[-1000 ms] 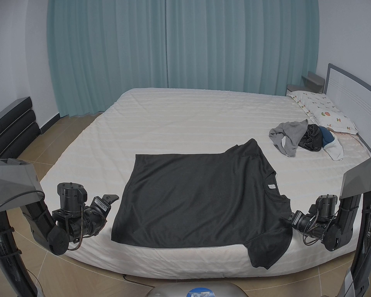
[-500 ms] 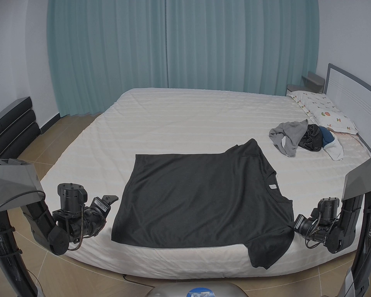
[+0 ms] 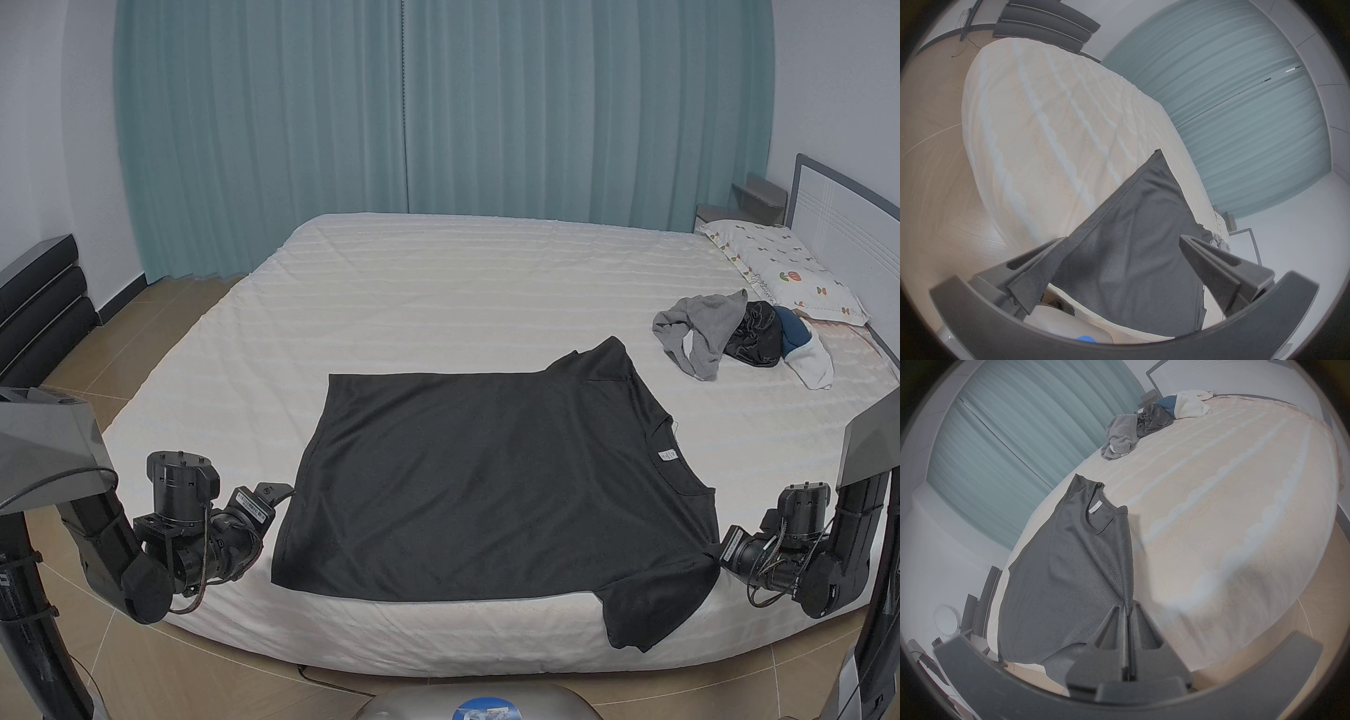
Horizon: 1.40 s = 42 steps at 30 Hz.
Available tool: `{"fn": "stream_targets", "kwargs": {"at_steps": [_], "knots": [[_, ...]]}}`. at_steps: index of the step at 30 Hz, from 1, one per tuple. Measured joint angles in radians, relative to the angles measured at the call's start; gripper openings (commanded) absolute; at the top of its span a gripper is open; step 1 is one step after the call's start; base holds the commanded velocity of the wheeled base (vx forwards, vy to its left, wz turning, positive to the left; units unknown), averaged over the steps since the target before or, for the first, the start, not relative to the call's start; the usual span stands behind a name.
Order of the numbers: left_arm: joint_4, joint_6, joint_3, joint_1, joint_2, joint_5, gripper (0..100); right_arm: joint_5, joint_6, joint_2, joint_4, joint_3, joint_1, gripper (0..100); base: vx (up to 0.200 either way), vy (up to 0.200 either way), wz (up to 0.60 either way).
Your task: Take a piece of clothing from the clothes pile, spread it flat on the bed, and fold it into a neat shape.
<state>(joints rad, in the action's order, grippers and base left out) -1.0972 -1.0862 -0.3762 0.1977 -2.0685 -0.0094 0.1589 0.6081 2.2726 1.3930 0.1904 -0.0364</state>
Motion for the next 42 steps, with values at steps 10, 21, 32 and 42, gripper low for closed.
{"fn": "stream_targets", "kwargs": {"at_steps": [10,21,32,42], "knots": [[-0.002,0.006,0.007,0.005,-0.024,-0.001,100,0.002,-0.037,-0.002,0.002,-0.009,-0.017,100,0.0,0.0,0.0],[-0.002,0.213,0.016,-0.003,-0.072,-0.038,100,0.035,-0.016,-0.015,0.018,0.008,-0.043,100,0.0,0.0,0.0],[0.006,0.447,0.048,-0.05,-0.101,-0.239,100,0.122,0.037,-0.055,0.021,0.024,-0.074,100,0.0,0.0,0.0],[0.002,0.477,0.015,-0.045,-0.145,-0.237,100,0.126,0.039,-0.063,0.021,0.025,-0.077,100,0.0,0.0,0.0]]}}
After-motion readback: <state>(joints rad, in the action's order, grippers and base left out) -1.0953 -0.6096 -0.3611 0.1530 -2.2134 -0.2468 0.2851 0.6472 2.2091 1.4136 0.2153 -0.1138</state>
